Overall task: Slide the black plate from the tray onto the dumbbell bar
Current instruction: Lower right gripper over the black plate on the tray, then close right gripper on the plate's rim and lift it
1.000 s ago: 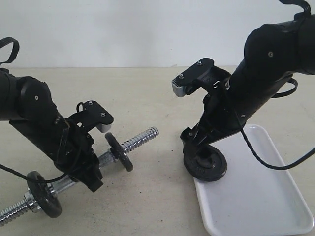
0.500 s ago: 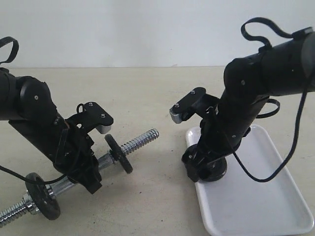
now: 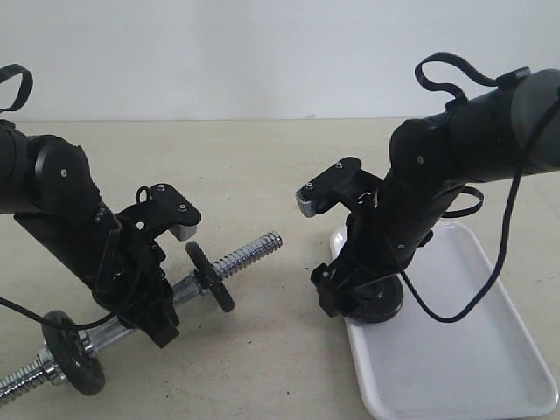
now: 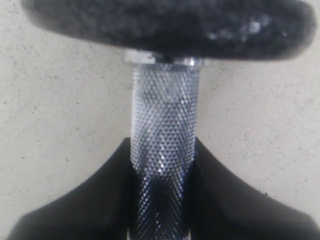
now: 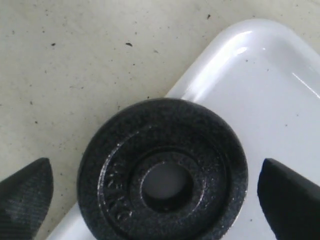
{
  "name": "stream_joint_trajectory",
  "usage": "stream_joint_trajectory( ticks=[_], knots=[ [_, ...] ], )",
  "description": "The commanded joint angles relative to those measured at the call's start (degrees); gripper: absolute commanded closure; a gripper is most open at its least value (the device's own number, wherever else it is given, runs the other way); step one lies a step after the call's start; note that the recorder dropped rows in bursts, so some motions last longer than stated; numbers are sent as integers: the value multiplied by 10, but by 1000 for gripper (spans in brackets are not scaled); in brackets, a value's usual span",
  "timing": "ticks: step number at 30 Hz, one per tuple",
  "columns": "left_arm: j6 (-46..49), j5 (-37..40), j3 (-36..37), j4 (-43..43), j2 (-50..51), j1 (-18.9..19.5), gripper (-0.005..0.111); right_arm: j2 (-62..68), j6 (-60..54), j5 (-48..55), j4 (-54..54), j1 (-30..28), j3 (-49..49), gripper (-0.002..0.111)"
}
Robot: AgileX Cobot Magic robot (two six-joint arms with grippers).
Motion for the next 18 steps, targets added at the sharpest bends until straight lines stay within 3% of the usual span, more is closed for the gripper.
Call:
stream_joint_trajectory(
  ticks=[1, 18],
  knots=[
    [1, 24, 2, -2, -9, -1, 102, 1, 2, -4, -19, 1, -1, 3],
    [1, 24, 2, -2, -9, -1, 102, 21, 2, 11, -15, 1, -1, 3]
  ],
)
